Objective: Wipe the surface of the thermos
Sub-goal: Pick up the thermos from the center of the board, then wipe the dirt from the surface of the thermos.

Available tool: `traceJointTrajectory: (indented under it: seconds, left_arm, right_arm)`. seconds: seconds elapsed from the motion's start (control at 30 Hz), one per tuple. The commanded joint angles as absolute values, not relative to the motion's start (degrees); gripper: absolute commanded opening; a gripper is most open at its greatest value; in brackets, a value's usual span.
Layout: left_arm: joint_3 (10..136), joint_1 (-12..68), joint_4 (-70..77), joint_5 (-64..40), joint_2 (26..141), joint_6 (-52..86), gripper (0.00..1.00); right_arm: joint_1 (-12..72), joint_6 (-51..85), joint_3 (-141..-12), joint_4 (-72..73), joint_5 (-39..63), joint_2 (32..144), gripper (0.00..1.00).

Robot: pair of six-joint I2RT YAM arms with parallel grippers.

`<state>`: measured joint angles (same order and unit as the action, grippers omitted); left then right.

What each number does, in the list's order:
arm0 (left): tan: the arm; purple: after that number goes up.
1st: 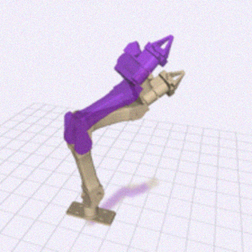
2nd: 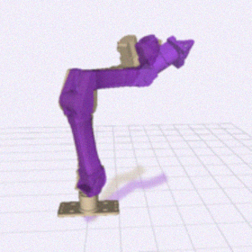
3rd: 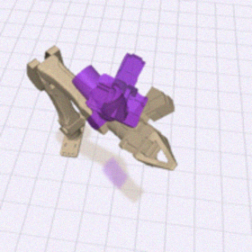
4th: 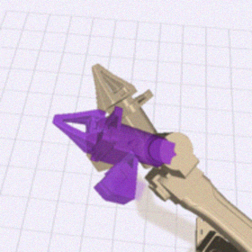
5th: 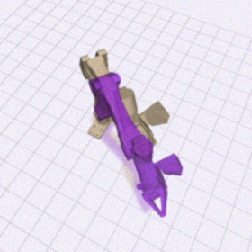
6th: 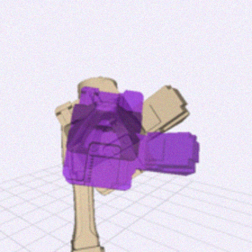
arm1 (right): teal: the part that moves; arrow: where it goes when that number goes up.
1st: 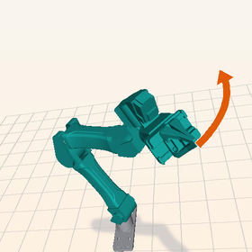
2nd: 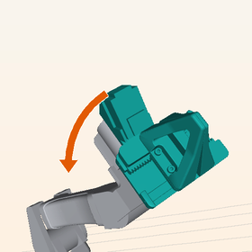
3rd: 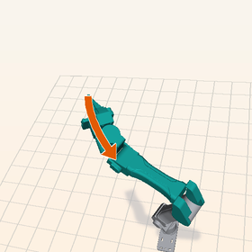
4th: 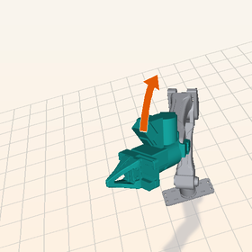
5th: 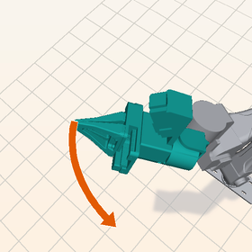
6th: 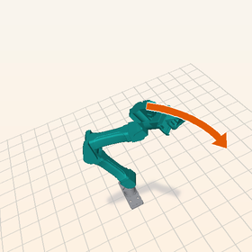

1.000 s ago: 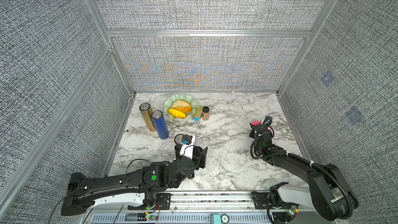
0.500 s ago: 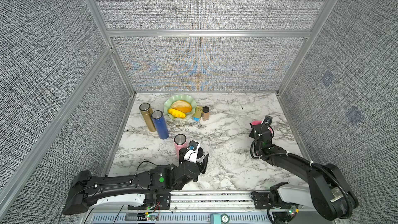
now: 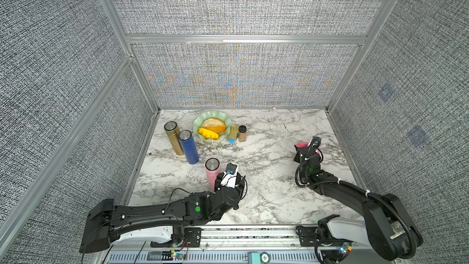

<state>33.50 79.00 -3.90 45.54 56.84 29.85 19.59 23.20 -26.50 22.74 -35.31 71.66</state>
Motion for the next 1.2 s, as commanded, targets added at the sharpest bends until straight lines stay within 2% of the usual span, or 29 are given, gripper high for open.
traceJointTrajectory:
  seconds: [0.0, 0.07, 0.23, 0.33, 0.47, 0.53, 0.67, 0.77, 0.93, 1.17]
  left_arm:
    - [32.57, 78.60, -1.94, 44.81, 56.19, 29.56, 0.48]
    - [32.09, 78.24, -0.86, 43.92, 55.98, 28.85, 0.36]
    - [34.56, 77.24, 2.11, 42.79, 56.81, 24.76, 0.14]
    - [39.30, 76.82, 7.17, 43.52, 58.81, 18.77, 0.01]
    - [49.13, 74.97, 13.86, 44.08, 65.84, 8.04, 0.00]
    - [53.99, 73.64, 16.17, 47.58, 69.64, 6.60, 0.00]
    - [56.69, 69.32, 26.67, 41.18, 73.57, -0.73, 0.00]
    - [55.61, 68.04, 32.95, 38.32, 74.96, -5.51, 0.00]
    - [52.67, 67.51, 38.66, 36.43, 76.37, -8.82, 0.00]
    - [54.66, 66.97, 32.59, 27.86, 74.64, -4.94, 0.00]
  right_arm:
    - [19.72, 23.29, -26.54, 22.81, -35.49, 71.54, 0.00]
    - [19.77, 23.29, -26.57, 22.78, -35.47, 71.56, 0.00]
    - [19.77, 23.42, -26.38, 22.95, -35.17, 71.21, 0.00]
    - [19.78, 22.52, -26.85, 21.62, -31.47, 68.26, 0.00]
    - [20.78, 24.97, -27.53, 18.58, -17.67, 57.48, 0.00]
    - [23.27, 25.96, -27.58, 19.77, -12.39, 53.13, 0.00]
    - [31.78, 24.86, -27.58, 22.76, -6.60, 51.20, 0.00]
    - [36.55, 22.78, -21.70, 31.03, -4.00, 51.11, 0.00]
    - [37.75, 23.50, -10.63, 48.79, -4.09, 51.42, 0.00]
    - [42.25, 21.94, -22.12, 42.41, -2.79, 51.41, 0.00]
